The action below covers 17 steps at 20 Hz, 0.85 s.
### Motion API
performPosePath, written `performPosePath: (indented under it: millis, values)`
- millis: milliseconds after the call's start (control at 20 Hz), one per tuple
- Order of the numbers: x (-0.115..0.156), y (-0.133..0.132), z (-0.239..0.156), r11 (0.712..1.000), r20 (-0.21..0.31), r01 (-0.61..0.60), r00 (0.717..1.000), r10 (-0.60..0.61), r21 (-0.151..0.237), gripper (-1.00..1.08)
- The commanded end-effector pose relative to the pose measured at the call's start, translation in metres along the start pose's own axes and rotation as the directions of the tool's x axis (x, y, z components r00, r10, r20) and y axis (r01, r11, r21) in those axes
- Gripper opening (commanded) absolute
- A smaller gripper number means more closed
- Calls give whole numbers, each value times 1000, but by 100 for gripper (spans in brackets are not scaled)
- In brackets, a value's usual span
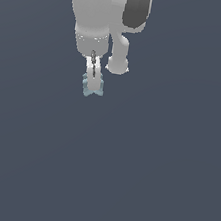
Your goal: Pick up the object and move it to a goal position.
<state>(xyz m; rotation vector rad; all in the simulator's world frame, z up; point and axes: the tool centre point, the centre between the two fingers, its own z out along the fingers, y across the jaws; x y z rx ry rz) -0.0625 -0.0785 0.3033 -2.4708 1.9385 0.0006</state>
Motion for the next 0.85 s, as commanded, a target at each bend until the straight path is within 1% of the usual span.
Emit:
performPosePath:
  millis: [0,200,400,800]
  values:
    - [7,7,-19,1000,0,1,1000,-1,-1,-100]
    - [15,14,-41,1000,-1,1,1000,-1,-1,-100]
    - [19,17,-54,1000,-1,2,1000,-2,-1,-100]
    - [20,16,-57,1000,-1,3,1000,-3,-1,-100]
